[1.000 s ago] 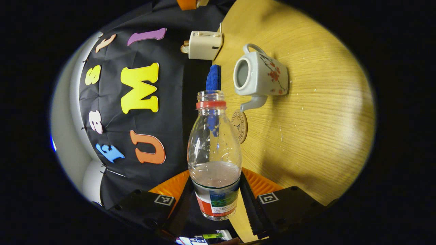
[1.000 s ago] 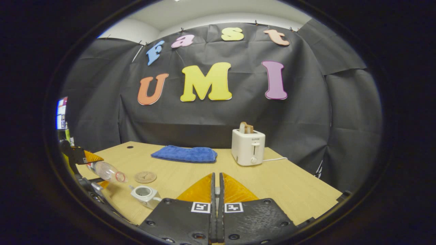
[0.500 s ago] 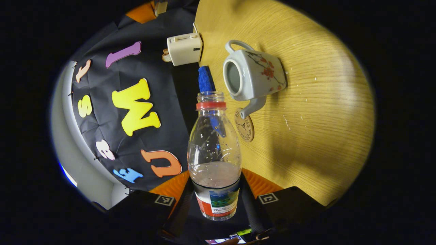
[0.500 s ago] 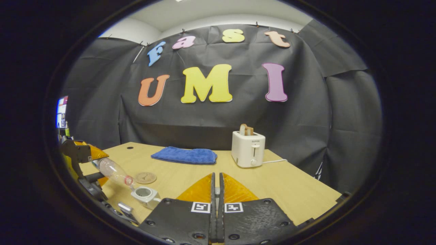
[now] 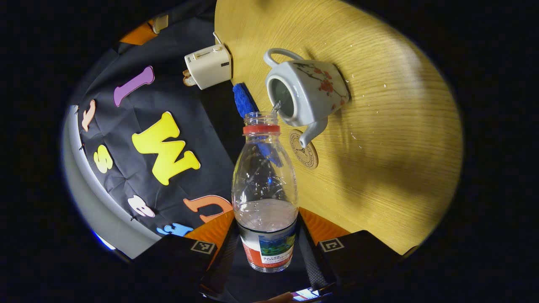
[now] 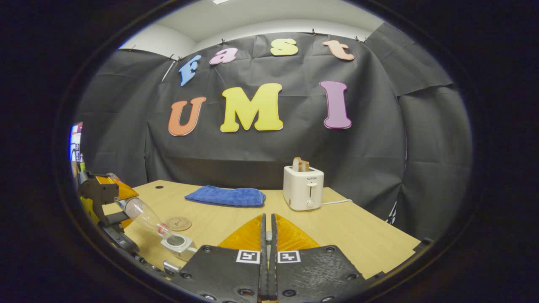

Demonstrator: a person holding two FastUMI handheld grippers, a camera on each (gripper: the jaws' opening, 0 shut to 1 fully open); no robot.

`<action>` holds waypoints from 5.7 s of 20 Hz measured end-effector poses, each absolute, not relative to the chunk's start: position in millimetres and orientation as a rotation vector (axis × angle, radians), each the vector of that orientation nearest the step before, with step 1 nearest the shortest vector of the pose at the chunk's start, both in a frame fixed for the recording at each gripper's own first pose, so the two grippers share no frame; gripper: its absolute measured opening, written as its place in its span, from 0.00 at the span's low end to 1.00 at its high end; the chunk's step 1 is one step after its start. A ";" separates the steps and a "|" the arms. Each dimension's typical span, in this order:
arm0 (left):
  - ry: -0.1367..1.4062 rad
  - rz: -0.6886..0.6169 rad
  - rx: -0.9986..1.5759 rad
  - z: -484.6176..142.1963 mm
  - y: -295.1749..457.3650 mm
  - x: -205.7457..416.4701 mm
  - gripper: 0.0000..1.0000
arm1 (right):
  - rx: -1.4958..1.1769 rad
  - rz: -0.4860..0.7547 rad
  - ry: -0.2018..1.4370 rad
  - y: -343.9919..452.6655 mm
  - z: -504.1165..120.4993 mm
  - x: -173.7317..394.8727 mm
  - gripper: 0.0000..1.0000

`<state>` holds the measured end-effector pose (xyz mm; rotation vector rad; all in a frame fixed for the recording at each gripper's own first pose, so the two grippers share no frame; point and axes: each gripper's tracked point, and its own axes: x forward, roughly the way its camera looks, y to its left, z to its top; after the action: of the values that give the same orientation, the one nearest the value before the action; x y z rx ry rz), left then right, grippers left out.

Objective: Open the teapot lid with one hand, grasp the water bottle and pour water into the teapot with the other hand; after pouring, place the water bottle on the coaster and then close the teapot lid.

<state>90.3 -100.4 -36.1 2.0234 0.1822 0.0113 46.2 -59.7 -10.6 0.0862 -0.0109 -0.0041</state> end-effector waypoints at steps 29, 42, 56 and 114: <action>0.120 0.082 2.321 -4.3 -130.5 85.6 0.75 | 0.132 0.000 0.018 -62.5 -16.7 50.0 0.00; -0.038 -0.030 1.843 -20.0 -108.5 96.9 0.77 | 0.115 -0.039 0.014 -73.4 -19.0 54.0 0.00; -0.060 -0.104 0.624 -33.5 -93.2 141.5 0.74 | 0.050 -0.049 0.072 -57.5 -47.8 68.6 0.00; 0.010 -0.101 -0.079 -64.5 -62.1 78.7 0.97 | 0.038 0.124 0.069 -9.5 -45.6 55.9 0.00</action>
<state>78.7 -62.1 -64.5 -0.0789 0.0097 -0.1015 55.9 -9.5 -45.6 0.0384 0.0686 0.1237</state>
